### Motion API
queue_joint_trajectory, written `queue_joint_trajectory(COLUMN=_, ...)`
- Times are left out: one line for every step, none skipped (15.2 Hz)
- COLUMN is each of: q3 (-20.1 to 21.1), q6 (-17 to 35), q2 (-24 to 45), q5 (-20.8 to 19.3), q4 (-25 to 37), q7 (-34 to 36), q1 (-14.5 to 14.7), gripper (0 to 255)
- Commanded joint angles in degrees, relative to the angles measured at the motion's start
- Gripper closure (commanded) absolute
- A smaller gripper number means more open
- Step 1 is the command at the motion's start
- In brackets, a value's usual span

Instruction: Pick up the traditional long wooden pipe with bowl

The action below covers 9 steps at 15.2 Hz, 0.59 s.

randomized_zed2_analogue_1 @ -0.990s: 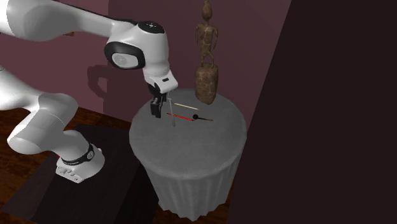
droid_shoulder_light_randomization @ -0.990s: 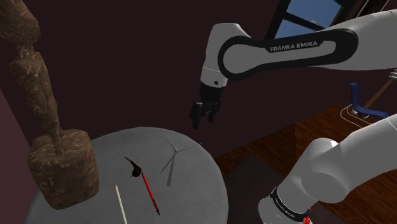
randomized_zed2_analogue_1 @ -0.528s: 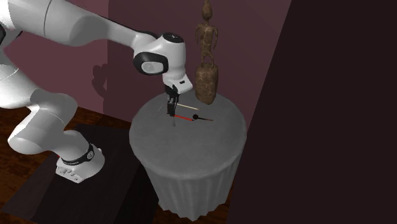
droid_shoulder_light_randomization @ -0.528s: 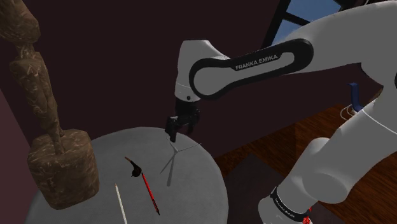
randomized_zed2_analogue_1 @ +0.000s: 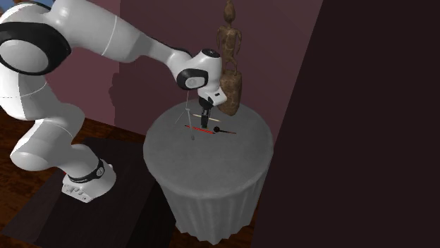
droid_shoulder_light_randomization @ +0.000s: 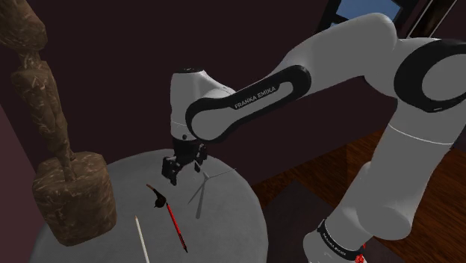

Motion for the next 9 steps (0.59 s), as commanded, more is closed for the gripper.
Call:
queue_joint_trajectory(q3=-0.1, q6=0.9, q2=4.5, q5=-2.5, q4=3.0, q7=2.5, q1=1.2, gripper=0)
queue_joint_trajectory(q3=-0.2, q6=1.2, q2=6.9, q5=-3.7, q4=4.8, q7=3.8, q1=2.0, gripper=0)
queue_joint_trajectory(q3=-0.4, q6=1.3, q2=9.2, q5=-4.9, q4=6.7, q7=5.0, q1=2.9, gripper=0)
queue_joint_trajectory(q3=-0.7, q6=1.4, q2=11.5, q5=-6.0, q4=8.6, q7=6.1, q1=3.8, gripper=0)
queue_joint_trajectory(q3=-1.0, q6=1.4, q2=13.9, q5=-7.0, q4=10.7, q7=7.2, q1=4.7, gripper=0)
queue_joint_trajectory(q3=-1.4, q6=1.3, q2=16.2, q5=-8.0, q4=12.8, q7=8.2, q1=5.7, gripper=0)
queue_joint_trajectory(q3=-1.8, q6=1.1, q2=18.5, q5=-8.9, q4=15.0, q7=9.1, q1=6.7, gripper=0)
queue_joint_trajectory(q3=-1.9, q6=1.1, q2=19.1, q5=-9.1, q4=15.6, q7=9.3, q1=7.0, gripper=0)
queue_joint_trajectory(q3=-2.1, q6=1.6, q2=19.6, q5=-9.3, q4=15.5, q7=9.4, q1=7.1, gripper=0)
